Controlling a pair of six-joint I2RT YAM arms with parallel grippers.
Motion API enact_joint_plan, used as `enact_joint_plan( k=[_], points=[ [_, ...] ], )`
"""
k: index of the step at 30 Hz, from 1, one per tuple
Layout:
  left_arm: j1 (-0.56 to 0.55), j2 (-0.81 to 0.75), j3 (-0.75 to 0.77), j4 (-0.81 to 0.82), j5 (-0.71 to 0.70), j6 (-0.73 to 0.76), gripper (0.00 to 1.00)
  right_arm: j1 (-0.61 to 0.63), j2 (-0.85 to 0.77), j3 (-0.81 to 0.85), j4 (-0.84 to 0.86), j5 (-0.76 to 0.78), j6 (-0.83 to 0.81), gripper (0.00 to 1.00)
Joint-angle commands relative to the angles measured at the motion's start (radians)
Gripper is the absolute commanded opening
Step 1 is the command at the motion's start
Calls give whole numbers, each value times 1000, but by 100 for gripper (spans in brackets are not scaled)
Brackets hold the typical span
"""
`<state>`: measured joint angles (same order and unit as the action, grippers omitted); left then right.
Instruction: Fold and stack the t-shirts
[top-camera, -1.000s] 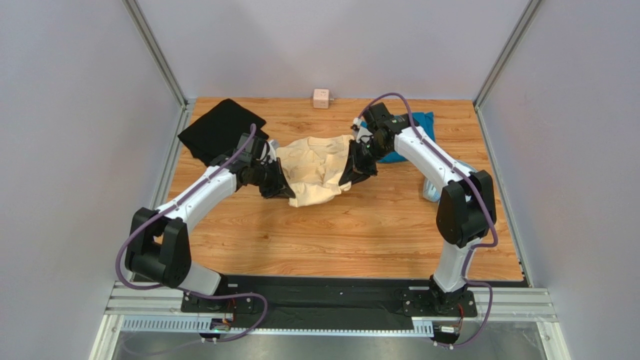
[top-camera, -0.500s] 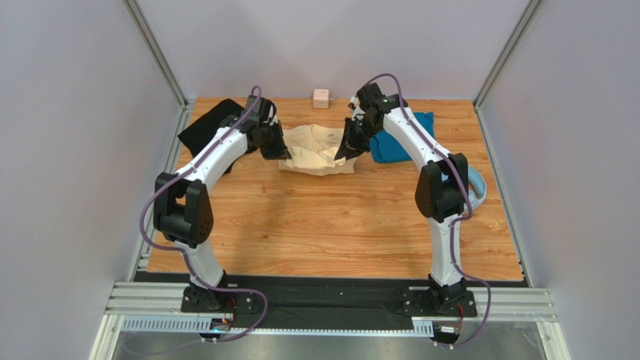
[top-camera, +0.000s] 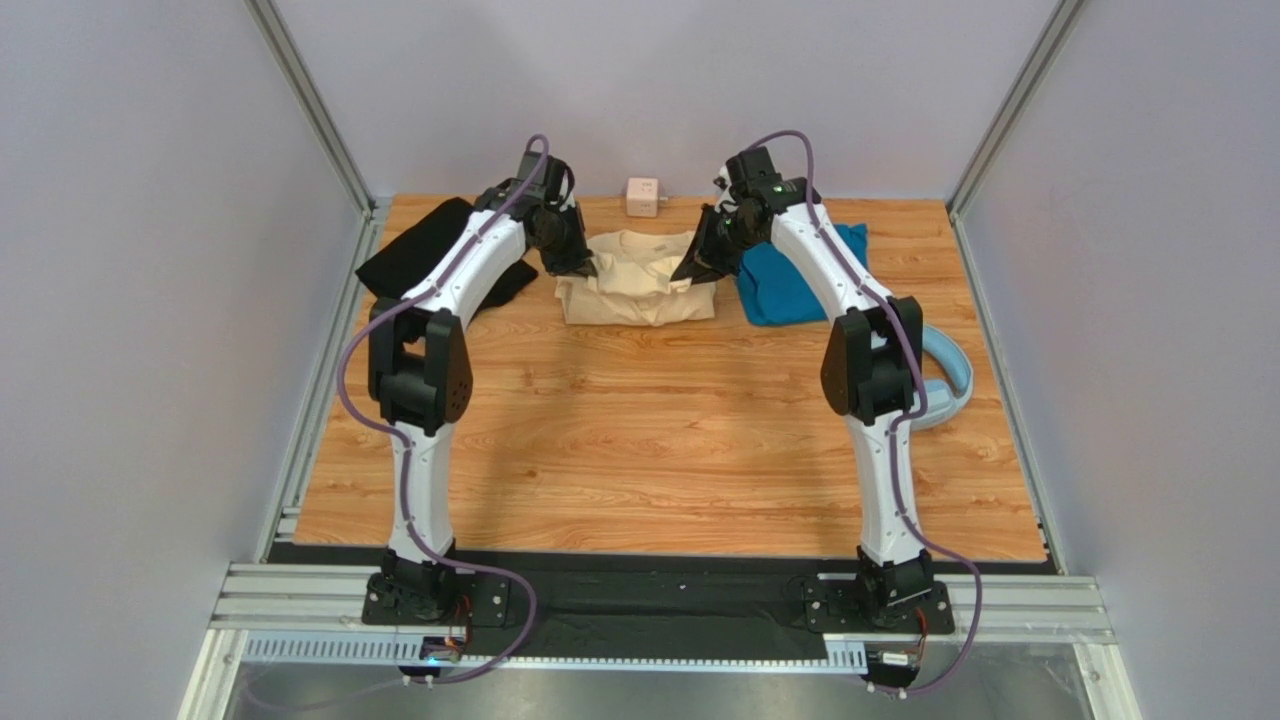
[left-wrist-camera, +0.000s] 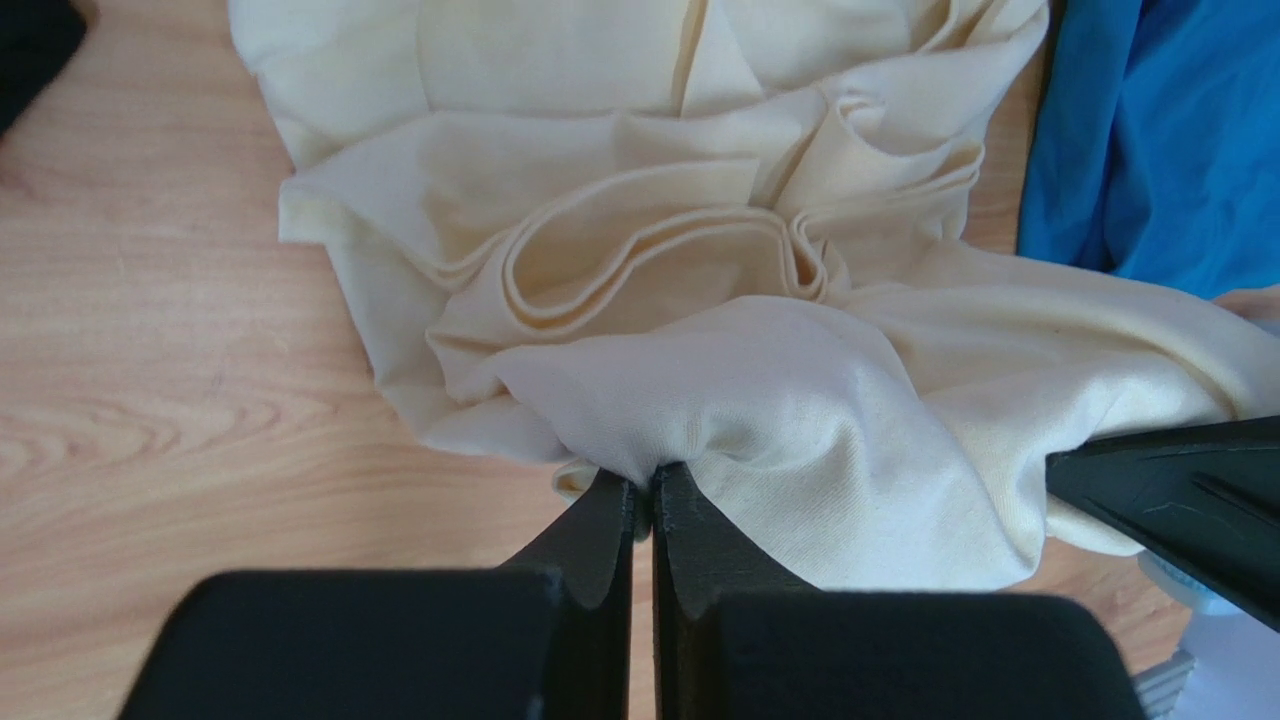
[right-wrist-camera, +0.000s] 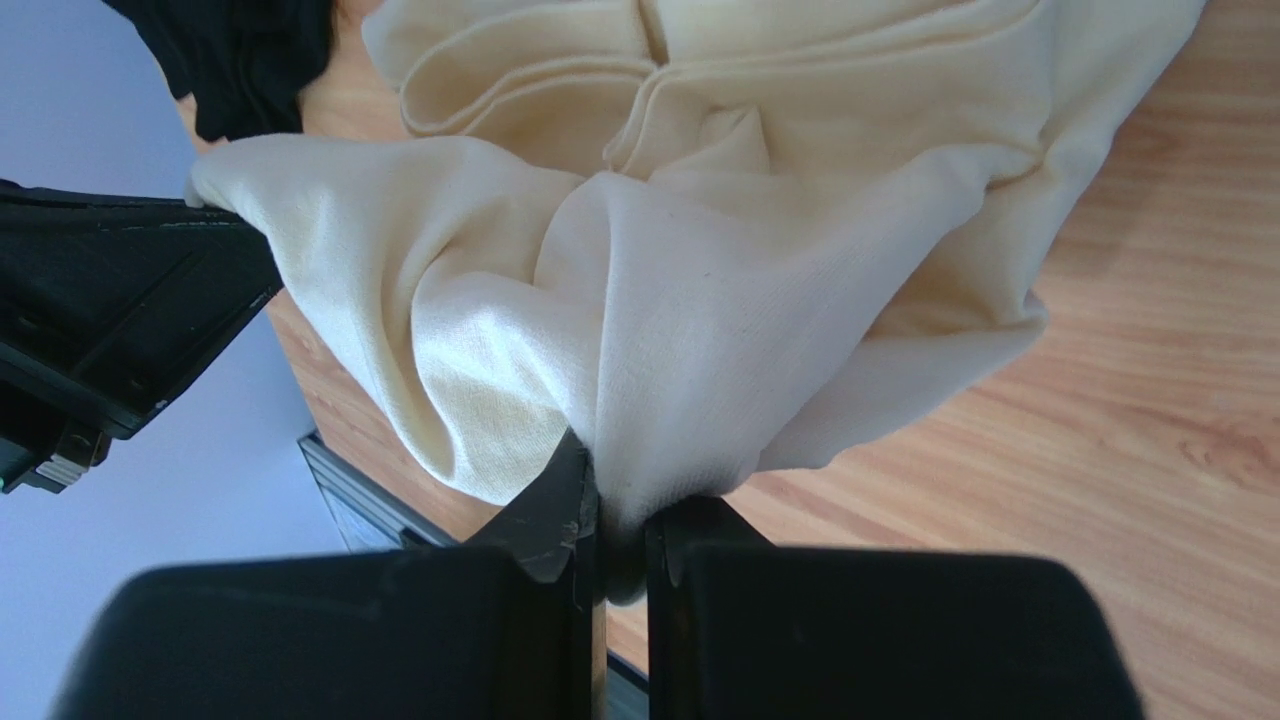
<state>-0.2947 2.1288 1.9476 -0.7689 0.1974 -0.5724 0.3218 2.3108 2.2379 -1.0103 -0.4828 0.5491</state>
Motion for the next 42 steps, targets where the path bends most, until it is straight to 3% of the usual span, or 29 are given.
enact_joint_plan(
  k=[1, 13, 19, 21, 24, 25, 30, 38, 39, 42],
  points=[
    [20, 87, 135, -21, 14, -1, 0, -15, 53, 71, 145, 7, 83, 5],
    [77, 187, 280, -14, 19, -14, 0, -43, 206, 187, 493, -22, 259, 17],
    [111, 253, 304, -15, 53, -15, 0, -58, 265, 193, 550, 15, 328, 18],
    [121, 276, 320, -17, 56, -18, 4, -63, 266, 183, 555, 41, 330, 33],
    [134, 293, 327, -18, 45, -33, 19, -72, 272, 169, 564, 75, 327, 65],
    [135, 295, 327, -20, 40, -35, 22, -73, 274, 166, 562, 79, 325, 69],
    [137, 270, 313, -24, 4, -37, 37, -93, 248, 138, 565, 89, 321, 71],
    [160, 185, 294, -44, -84, -30, 36, -110, 131, 33, 578, 46, 304, 67],
    [161, 163, 277, -47, -128, -32, 36, -106, 101, 17, 581, 35, 299, 62],
    [164, 48, 157, -30, -189, -47, 35, -92, 26, -41, 581, 21, 234, 61]
  ],
)
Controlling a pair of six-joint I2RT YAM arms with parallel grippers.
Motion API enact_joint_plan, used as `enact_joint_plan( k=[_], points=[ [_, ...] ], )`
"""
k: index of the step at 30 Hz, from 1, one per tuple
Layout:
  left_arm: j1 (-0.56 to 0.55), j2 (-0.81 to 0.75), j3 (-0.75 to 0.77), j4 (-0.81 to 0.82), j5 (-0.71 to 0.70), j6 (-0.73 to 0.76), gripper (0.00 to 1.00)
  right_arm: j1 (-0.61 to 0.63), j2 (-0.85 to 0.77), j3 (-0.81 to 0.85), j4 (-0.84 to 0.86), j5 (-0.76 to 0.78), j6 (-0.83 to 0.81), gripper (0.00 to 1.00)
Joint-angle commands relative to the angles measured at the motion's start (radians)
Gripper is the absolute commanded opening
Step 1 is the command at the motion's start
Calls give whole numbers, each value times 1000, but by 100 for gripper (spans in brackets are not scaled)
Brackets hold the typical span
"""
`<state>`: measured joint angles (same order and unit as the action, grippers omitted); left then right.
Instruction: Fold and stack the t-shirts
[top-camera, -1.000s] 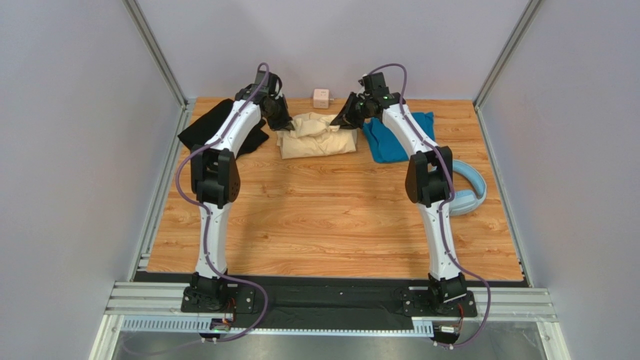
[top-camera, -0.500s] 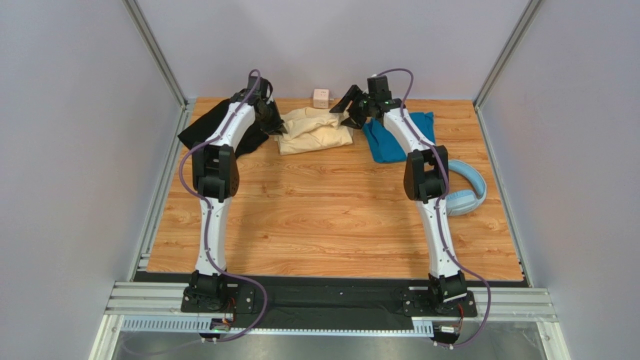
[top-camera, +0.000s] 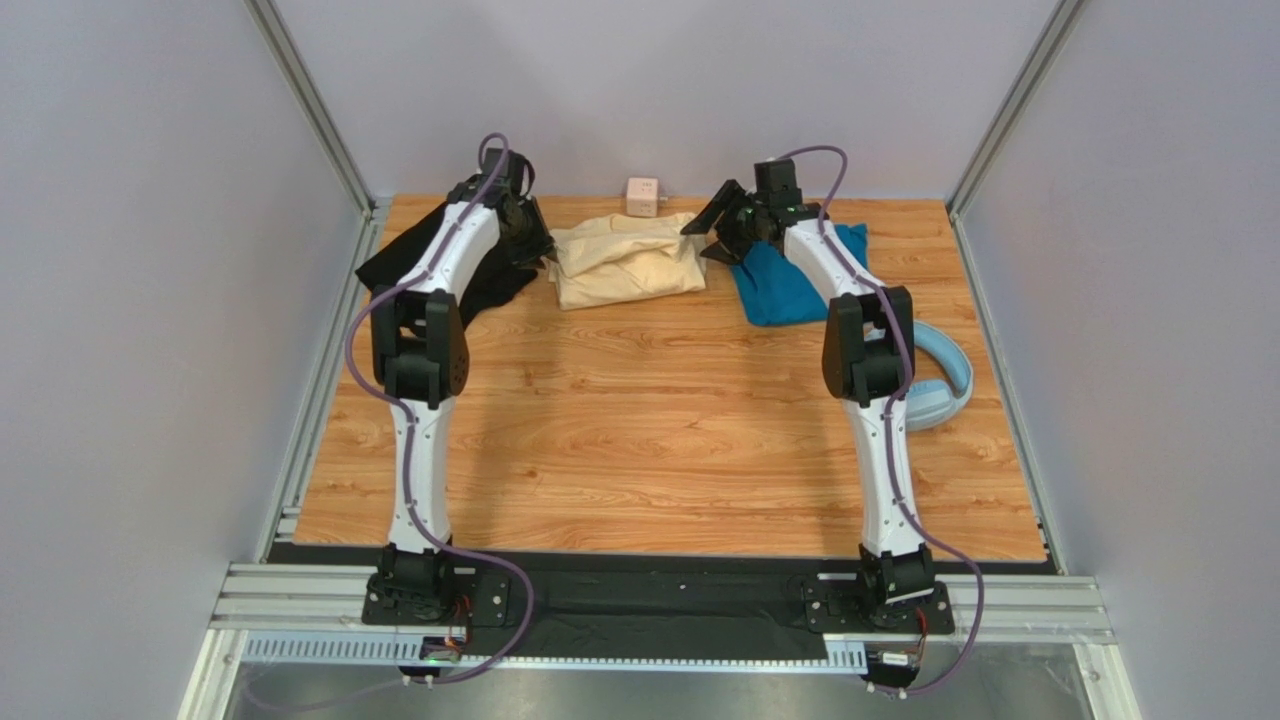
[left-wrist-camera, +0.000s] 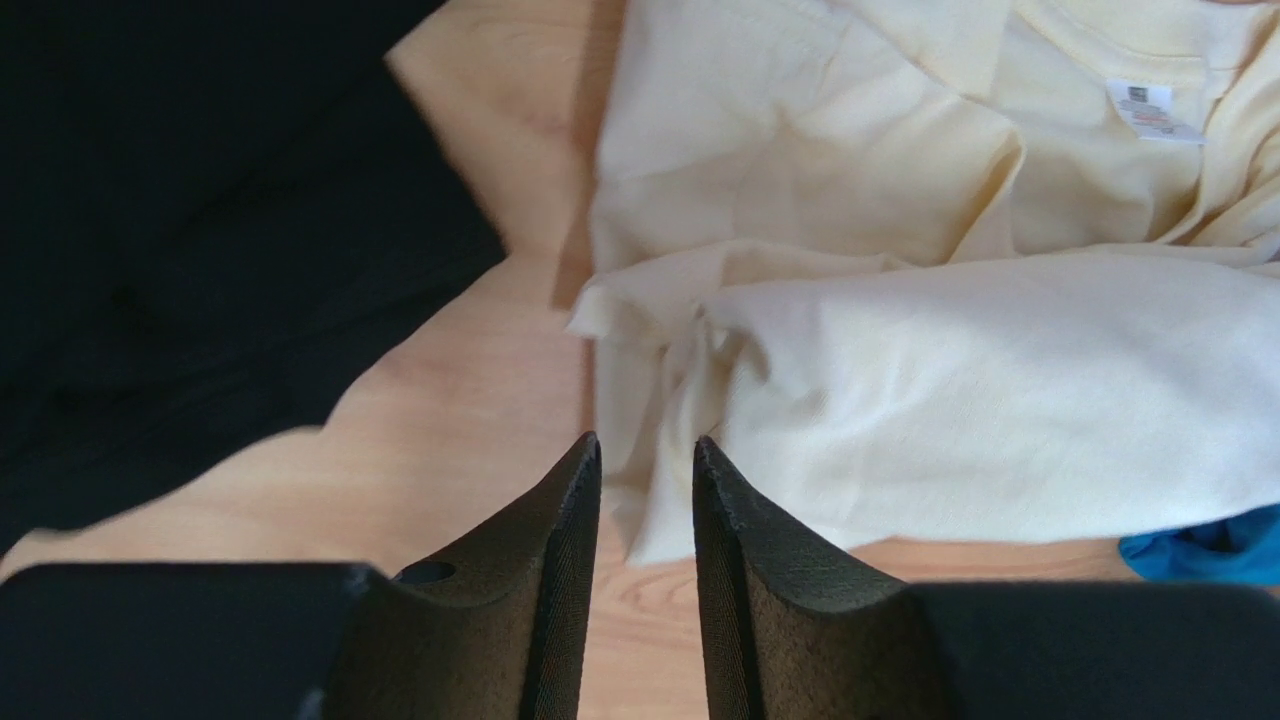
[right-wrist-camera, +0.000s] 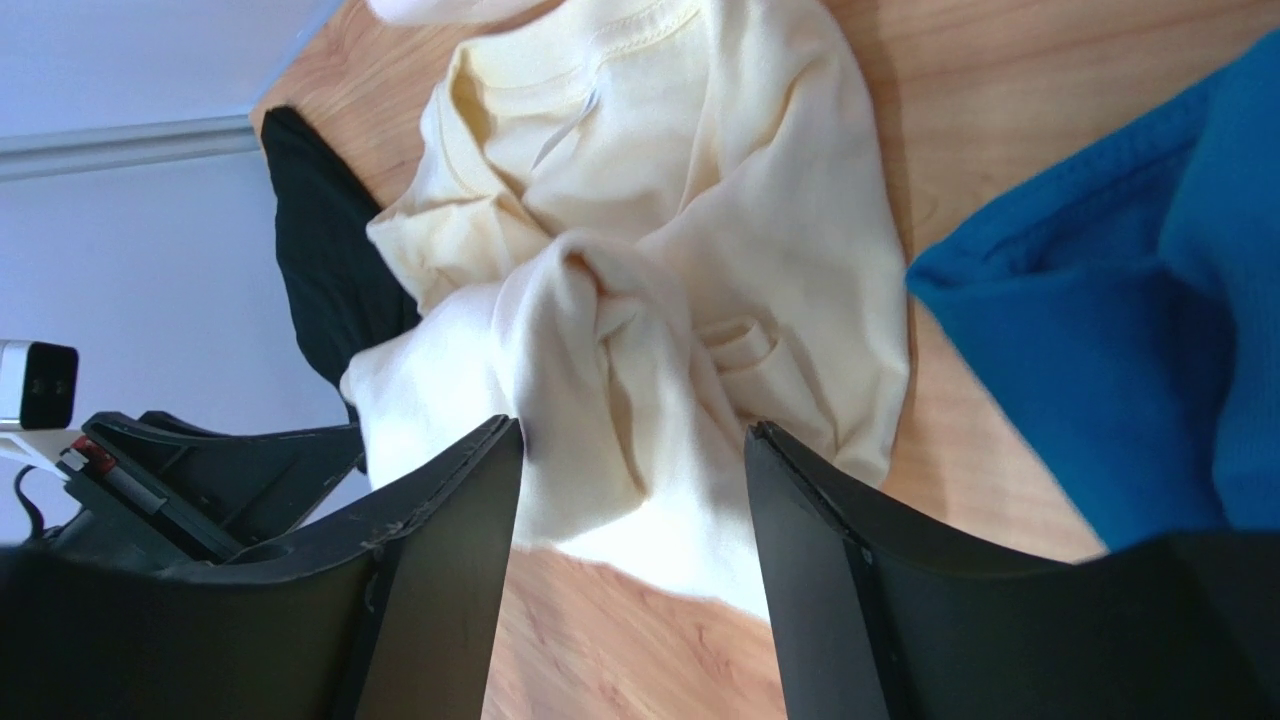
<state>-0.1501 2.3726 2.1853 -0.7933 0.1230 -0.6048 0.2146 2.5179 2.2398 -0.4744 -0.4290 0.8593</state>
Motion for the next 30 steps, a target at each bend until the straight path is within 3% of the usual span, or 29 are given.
enact_joint_plan(
  k=[1, 5, 7, 12, 14, 18, 21, 25, 30],
  points=[
    [20, -229, -158, 6, -120, -24, 35, 22, -201, -61, 45, -30, -91, 62],
    [15, -413, -396, 254, 34, -47, 33, 52, -275, -112, 46, -53, -144, 63],
    [1, -426, -449, 328, 151, -41, 27, 63, -286, -108, 39, -62, -163, 62],
    [-78, -250, -216, 200, 211, 49, 23, 103, -194, -5, -5, -109, -161, 59],
    [-94, -175, -173, 183, 236, 48, 23, 112, -122, 82, -59, -122, -158, 58],
    [-106, -89, -93, 178, 251, 48, 23, 132, -71, 107, -63, -93, -174, 58],
    [-106, -33, -41, 166, 247, 48, 16, 143, -28, 113, -58, -83, -178, 58],
    [-106, 16, -16, 129, 222, 48, 14, 143, 33, 109, -58, -83, -166, 59],
    [-106, 14, -82, 86, 169, 71, 14, 141, 65, 83, -69, 33, -181, 57]
  ],
)
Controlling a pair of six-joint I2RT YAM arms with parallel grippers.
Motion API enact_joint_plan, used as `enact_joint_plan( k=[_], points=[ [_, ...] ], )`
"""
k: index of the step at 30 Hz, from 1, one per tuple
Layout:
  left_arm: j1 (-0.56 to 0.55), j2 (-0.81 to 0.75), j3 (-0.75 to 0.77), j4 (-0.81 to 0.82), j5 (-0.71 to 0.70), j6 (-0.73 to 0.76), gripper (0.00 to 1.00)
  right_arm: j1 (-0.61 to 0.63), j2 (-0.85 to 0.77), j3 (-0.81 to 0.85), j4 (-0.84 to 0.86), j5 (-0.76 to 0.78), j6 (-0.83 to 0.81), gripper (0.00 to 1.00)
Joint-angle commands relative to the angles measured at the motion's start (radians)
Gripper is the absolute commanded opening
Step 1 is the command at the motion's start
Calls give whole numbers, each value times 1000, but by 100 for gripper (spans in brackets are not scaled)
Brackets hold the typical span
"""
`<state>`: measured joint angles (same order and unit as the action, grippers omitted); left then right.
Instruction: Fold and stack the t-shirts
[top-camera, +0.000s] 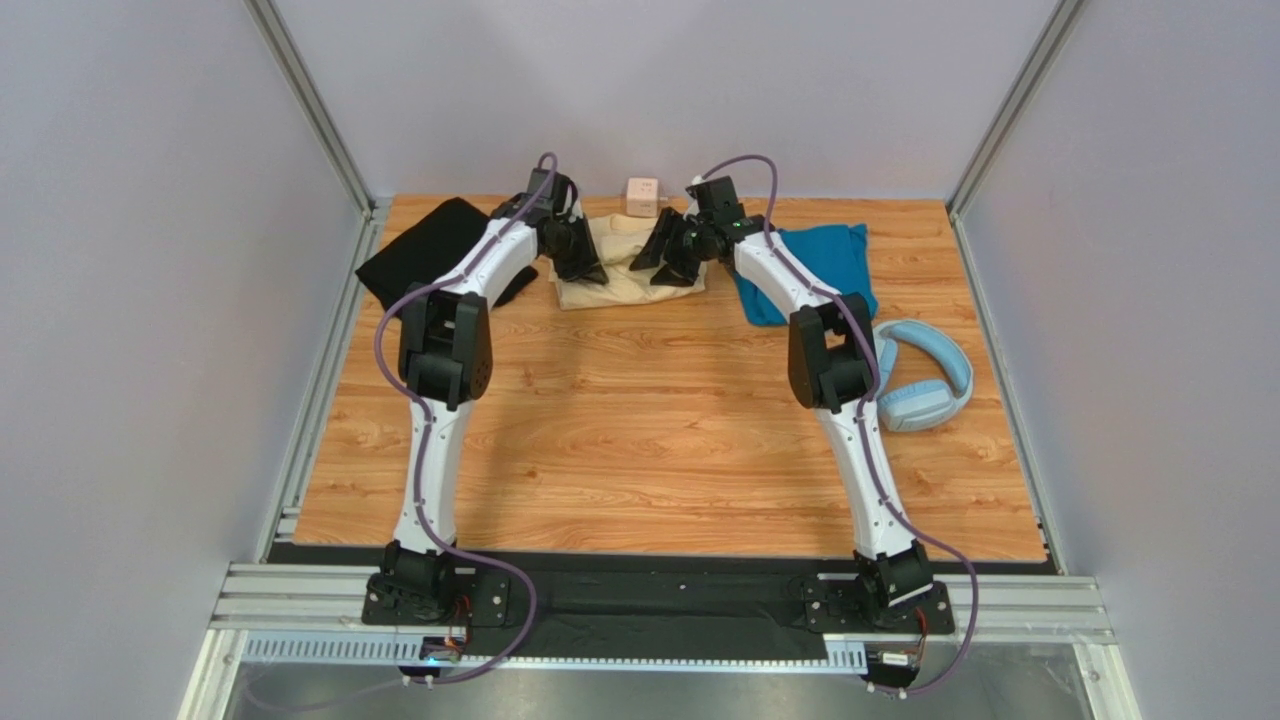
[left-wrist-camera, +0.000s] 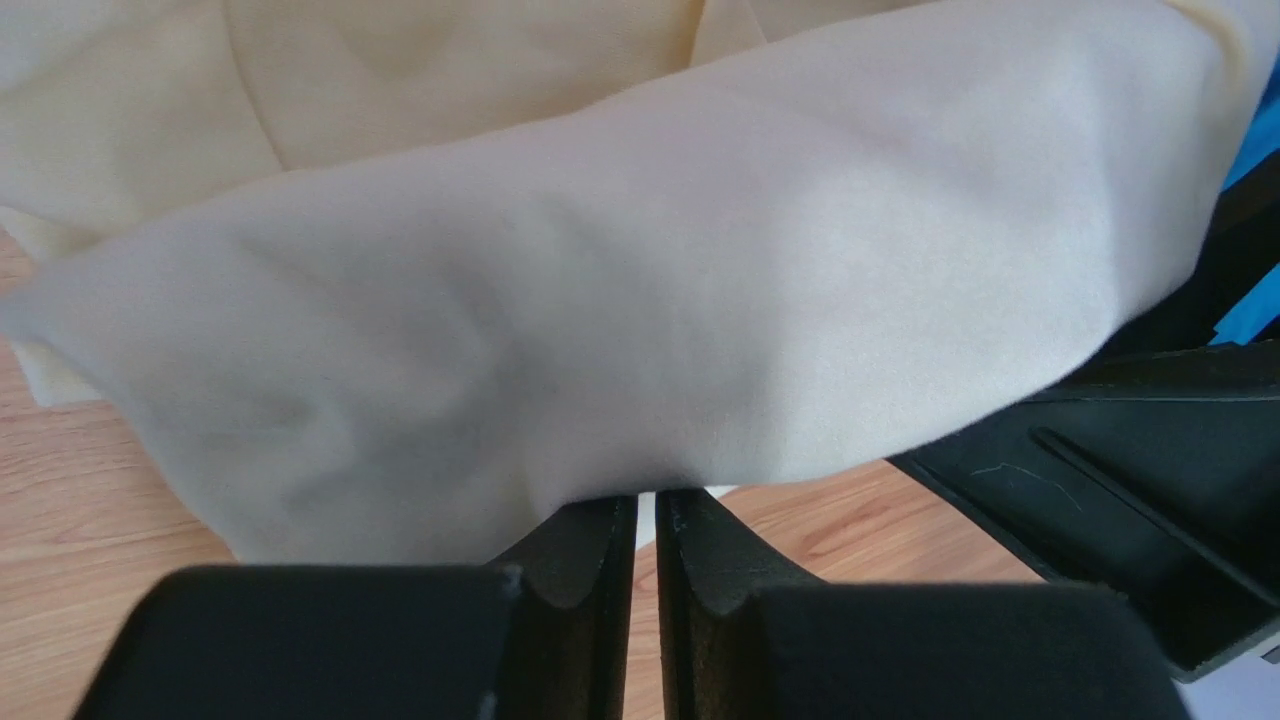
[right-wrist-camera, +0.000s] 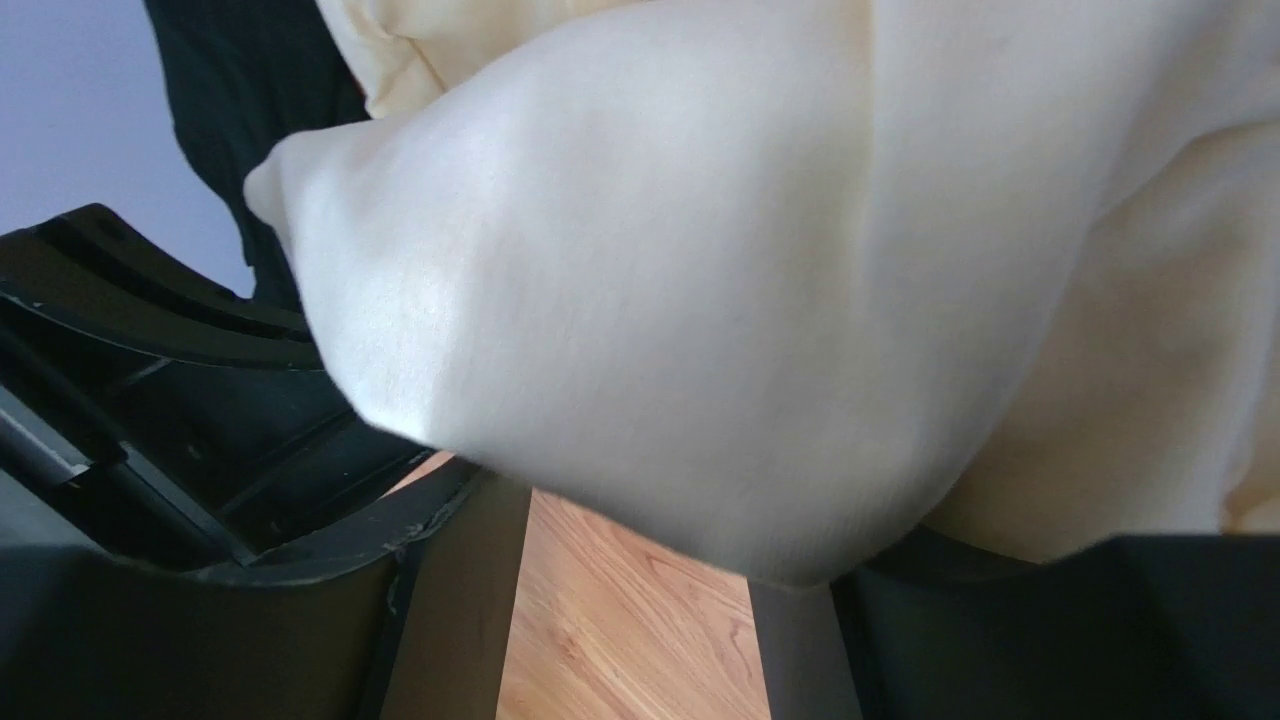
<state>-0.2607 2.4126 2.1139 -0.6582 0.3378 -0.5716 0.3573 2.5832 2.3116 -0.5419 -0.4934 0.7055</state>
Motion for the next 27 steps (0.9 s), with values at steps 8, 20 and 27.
enact_joint_plan(
  k=[8, 20, 27],
  points=[
    [34, -60, -140, -60, -63, 82, 11, -30, -15, -63, -38, 180, -11, 55],
    [51, -73, -218, -66, -74, 96, 6, -38, -47, -148, -79, 220, -47, 0],
    [51, -133, -318, -60, -122, 87, 0, -34, -81, -202, -171, 266, -109, 0]
  ],
)
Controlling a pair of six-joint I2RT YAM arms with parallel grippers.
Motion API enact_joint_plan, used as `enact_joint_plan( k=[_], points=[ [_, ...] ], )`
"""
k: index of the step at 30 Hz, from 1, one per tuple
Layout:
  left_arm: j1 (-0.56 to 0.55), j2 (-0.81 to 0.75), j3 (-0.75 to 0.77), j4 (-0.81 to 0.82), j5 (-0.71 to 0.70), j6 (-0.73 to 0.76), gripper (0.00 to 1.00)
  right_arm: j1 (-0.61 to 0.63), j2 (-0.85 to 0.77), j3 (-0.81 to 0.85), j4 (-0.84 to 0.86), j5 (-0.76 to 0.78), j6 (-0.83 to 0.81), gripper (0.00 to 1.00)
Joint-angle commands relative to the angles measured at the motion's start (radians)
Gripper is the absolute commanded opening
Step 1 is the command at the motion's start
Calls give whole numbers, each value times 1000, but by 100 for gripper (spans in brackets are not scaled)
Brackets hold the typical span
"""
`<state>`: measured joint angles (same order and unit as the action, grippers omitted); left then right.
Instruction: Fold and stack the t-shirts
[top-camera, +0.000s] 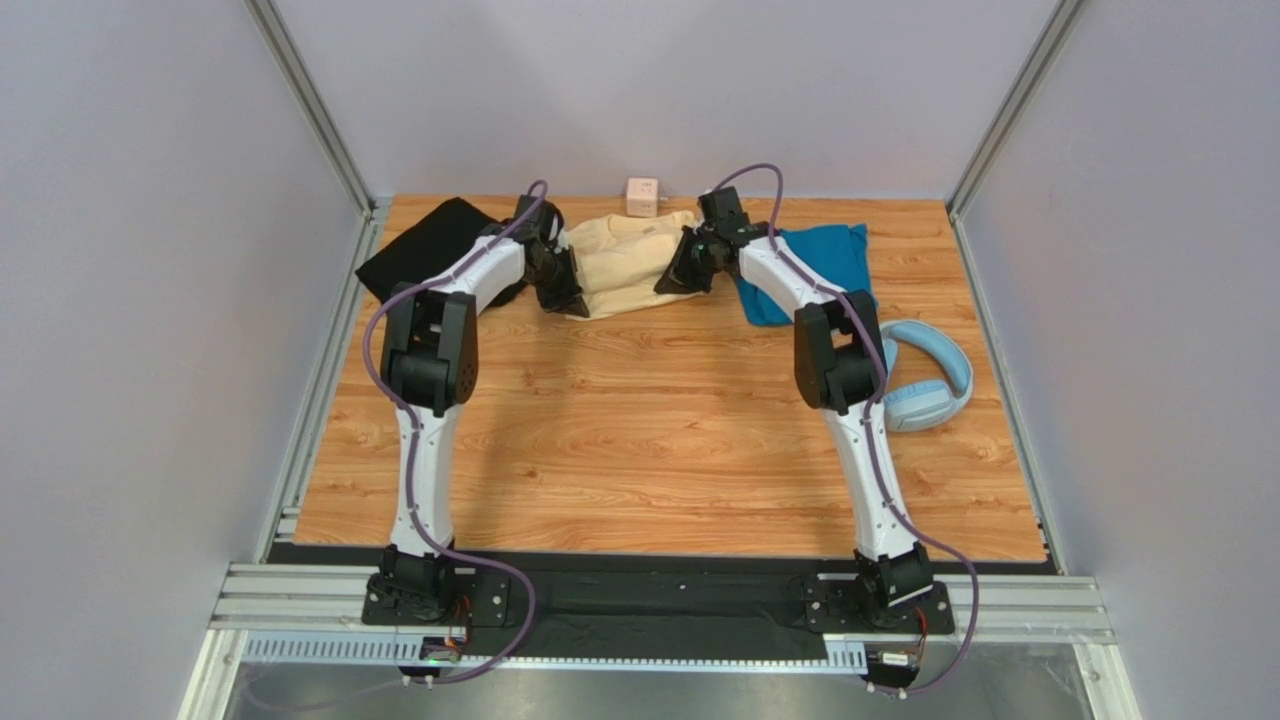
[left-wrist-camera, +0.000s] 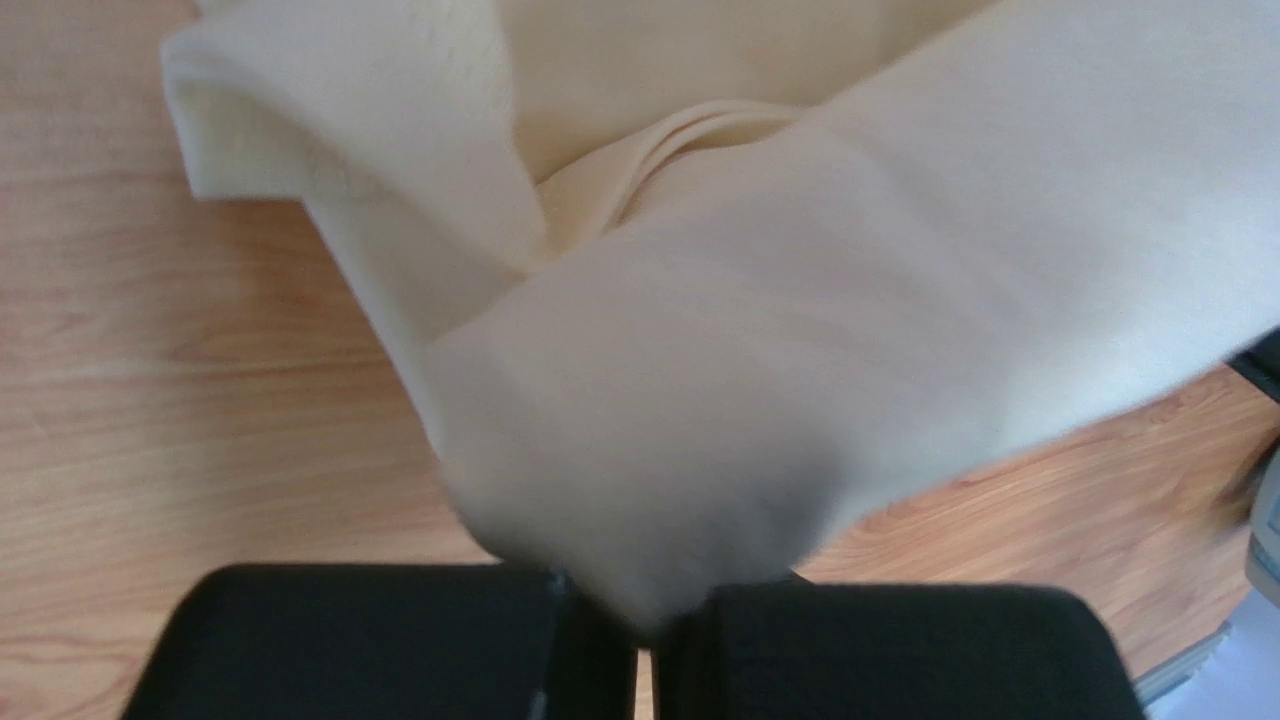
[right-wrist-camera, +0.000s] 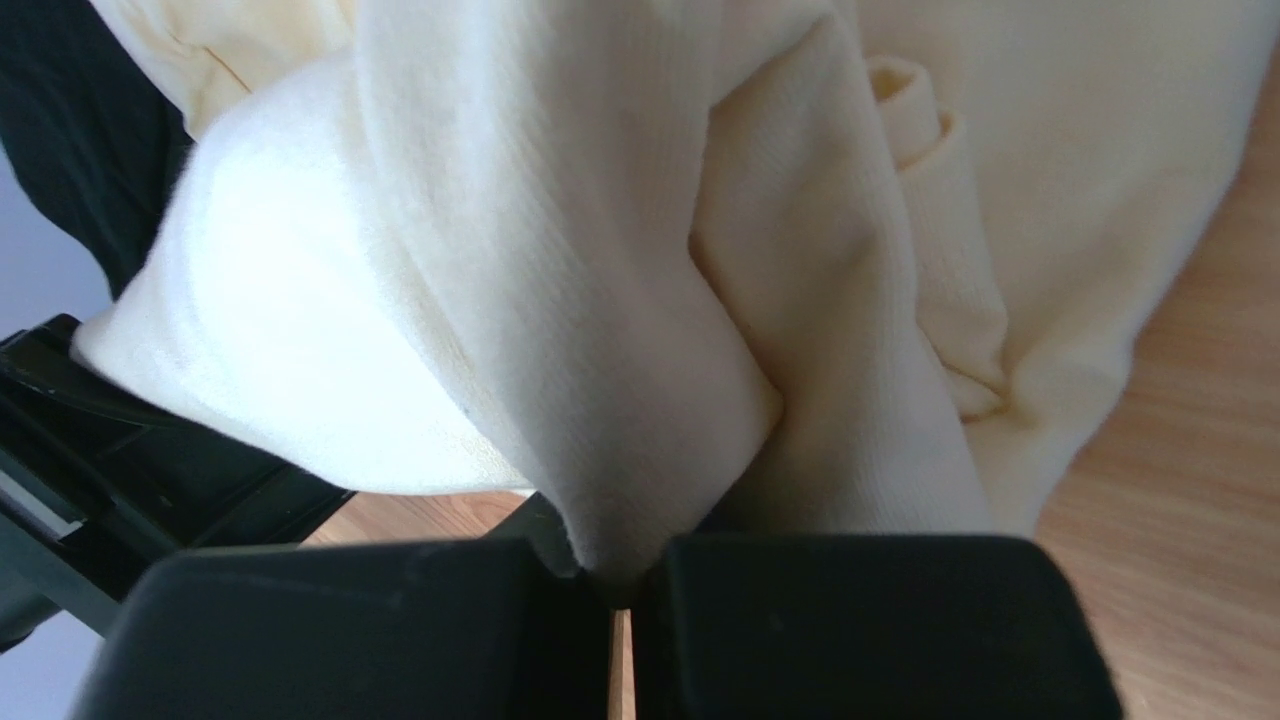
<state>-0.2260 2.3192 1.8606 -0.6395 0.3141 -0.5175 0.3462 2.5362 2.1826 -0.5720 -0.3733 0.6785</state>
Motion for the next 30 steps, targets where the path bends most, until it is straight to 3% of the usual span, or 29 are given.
enact_joint_plan(
  k=[1, 13, 18, 28, 30],
  points=[
    [16, -46, -90, -75, -98, 34, 0, -19, -42, -86, -150, 145, -83, 0],
    [13, -222, -271, -20, -52, 8, 0, 20, -165, -283, -124, 125, -114, 0],
    [8, -221, -232, -23, -29, 25, 9, 20, -143, -204, -118, 50, -126, 27],
    [-21, -210, -152, -23, 3, 39, 13, 19, -119, -24, -117, -25, -89, 33],
    [-26, -204, -127, -23, 8, 45, 13, 19, -120, -7, -103, -27, -83, 38]
  ],
)
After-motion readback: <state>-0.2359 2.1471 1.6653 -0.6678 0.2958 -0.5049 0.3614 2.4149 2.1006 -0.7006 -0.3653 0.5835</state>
